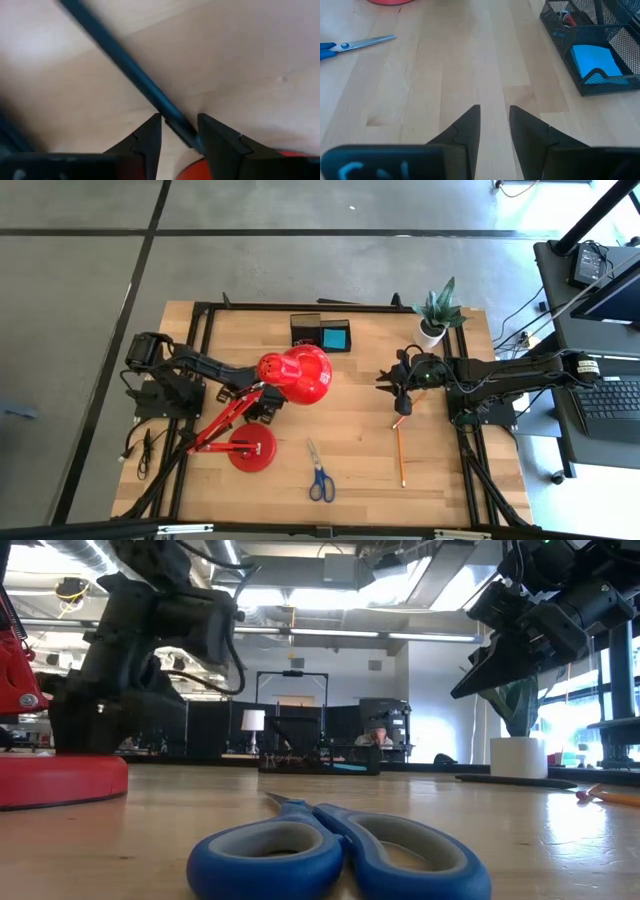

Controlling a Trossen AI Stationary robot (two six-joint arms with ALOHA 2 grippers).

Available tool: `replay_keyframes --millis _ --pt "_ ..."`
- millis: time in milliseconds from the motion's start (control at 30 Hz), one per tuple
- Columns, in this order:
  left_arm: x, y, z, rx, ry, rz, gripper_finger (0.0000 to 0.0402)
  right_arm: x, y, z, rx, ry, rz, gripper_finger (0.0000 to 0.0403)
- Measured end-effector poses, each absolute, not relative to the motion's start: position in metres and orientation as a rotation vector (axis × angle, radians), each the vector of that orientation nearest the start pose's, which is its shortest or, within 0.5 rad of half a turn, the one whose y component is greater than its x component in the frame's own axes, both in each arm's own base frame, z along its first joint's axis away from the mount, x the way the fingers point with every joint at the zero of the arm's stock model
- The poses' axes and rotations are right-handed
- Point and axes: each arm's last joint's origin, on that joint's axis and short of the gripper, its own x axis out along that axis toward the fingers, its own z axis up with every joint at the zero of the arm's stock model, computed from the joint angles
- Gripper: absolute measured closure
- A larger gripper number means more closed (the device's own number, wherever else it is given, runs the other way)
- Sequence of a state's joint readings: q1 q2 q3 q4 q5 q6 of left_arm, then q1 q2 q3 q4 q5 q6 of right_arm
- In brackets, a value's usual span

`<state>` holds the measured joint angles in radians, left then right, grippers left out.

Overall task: Pick and place office supplies into organizer
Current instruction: Put the left pen into the desk organizer

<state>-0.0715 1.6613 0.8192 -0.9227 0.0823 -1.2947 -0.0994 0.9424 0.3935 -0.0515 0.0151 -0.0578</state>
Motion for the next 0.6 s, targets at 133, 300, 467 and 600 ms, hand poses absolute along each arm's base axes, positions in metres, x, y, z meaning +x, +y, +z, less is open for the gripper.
replay_keyframes --millis 133,300,467,600 --pt "0.233 -0.015 0.128 -0.825 1.606 0.895 0.0299 0.184 -0.019 0.186 -0.031 0.603 -0.094 0.0295" --pt "0.234 -0.009 0.128 -0.737 1.627 0.802 0.0328 0.184 -0.019 0.186 -0.031 0.602 -0.094 0.0295" --pt "0.236 -0.004 0.127 -0.613 1.641 0.673 0.0342 0.184 -0.019 0.186 -0.037 0.601 -0.092 0.0295" --pt "0.237 -0.003 0.127 -0.494 1.657 0.551 0.0343 0.184 -0.019 0.186 -0.038 0.601 -0.092 0.0295"
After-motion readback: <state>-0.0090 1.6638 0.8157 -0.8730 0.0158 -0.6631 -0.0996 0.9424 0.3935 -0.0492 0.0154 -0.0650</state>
